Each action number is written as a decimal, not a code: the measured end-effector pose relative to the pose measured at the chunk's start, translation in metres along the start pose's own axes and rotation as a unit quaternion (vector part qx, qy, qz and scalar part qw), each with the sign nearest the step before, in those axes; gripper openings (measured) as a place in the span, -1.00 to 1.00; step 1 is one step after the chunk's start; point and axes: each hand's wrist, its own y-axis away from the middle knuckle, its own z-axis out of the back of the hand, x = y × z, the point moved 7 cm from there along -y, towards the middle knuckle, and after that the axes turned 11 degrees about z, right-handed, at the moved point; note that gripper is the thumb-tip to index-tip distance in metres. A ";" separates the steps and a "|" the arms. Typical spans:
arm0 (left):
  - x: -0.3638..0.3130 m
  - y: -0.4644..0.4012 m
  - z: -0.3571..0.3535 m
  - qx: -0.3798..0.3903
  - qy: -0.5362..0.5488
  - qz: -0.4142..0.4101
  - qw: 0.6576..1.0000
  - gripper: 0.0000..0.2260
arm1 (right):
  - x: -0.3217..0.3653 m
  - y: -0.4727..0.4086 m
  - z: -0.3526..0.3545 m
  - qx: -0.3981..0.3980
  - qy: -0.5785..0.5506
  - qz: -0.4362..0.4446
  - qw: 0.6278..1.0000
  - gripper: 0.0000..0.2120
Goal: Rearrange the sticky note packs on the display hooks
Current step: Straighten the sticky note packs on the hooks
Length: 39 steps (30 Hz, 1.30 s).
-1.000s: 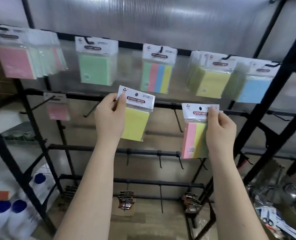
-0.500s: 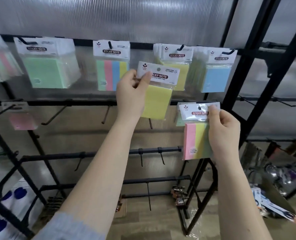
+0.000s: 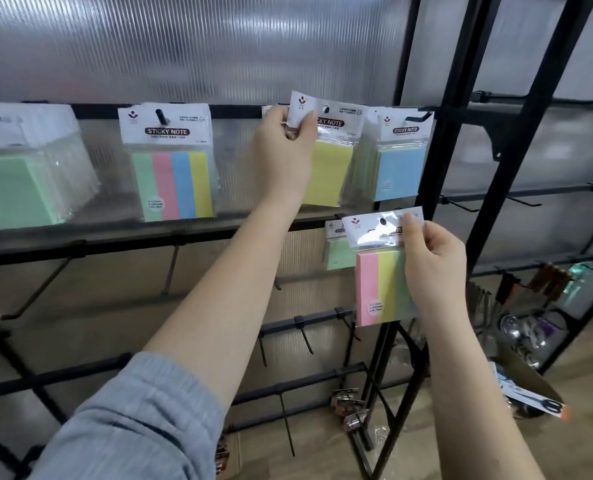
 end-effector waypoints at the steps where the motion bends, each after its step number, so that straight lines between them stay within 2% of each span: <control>1: 0.000 0.000 -0.001 -0.001 -0.001 -0.004 1.000 -0.81 | -0.002 -0.001 0.000 -0.002 -0.002 -0.002 1.000 -0.50; 10: 0.002 0.001 -0.004 -0.006 0.016 -0.014 1.000 -0.80 | -0.006 -0.005 -0.005 -0.001 0.002 -0.008 1.000 -0.55; 15: 0.009 -0.002 0.000 -0.017 -0.026 -0.007 1.000 -0.76 | -0.005 -0.005 -0.007 0.001 0.009 0.000 1.000 -0.54; 17: 0.011 -0.003 0.000 -0.013 -0.050 -0.005 0.999 -0.83 | -0.005 -0.004 -0.007 0.003 0.009 0.002 1.000 -0.55; 21: 0.014 0.000 0.002 -0.039 -0.094 -0.032 0.994 -0.63 | -0.005 -0.001 -0.007 0.012 0.004 -0.001 1.000 -0.53; 24: 0.015 -0.003 -0.001 -0.057 -0.144 -0.047 0.987 -0.59 | -0.005 0.000 -0.007 0.016 0.007 -0.003 1.000 -0.52; 39: 0.027 -0.036 -0.009 -0.077 -0.152 -0.019 0.985 -0.64 | -0.006 -0.001 -0.007 0.011 0.009 -0.020 1.000 -0.54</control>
